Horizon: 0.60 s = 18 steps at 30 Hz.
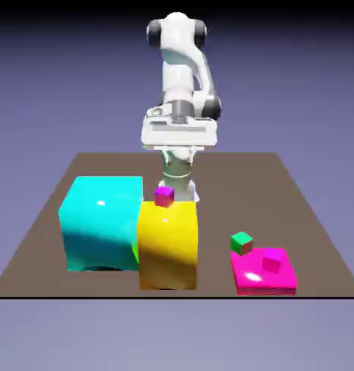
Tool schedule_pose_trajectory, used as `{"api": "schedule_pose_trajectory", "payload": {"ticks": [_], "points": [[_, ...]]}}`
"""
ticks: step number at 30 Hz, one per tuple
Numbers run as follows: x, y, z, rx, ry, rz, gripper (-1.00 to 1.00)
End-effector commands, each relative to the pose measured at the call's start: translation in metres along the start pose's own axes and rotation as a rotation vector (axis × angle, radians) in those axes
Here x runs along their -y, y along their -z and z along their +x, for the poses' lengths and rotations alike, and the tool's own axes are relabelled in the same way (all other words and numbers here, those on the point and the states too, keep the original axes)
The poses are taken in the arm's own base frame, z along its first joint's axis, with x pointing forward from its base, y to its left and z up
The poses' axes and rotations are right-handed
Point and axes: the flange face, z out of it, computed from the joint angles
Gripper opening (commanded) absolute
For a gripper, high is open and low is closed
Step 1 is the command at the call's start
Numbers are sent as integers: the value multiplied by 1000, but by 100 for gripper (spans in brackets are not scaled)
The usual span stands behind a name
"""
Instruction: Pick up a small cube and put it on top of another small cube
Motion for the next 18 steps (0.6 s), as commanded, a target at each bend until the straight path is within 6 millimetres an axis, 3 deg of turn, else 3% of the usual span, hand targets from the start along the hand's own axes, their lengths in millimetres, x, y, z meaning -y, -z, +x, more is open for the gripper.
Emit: {"api": "schedule_pose_trajectory", "payload": {"ticks": [1, 10, 18], "points": [[2, 4, -5, 13, 6, -14, 0], [6, 24, -61, 134, 71, -146, 0], [-8, 21, -118, 252, 121, -281, 0]]}}
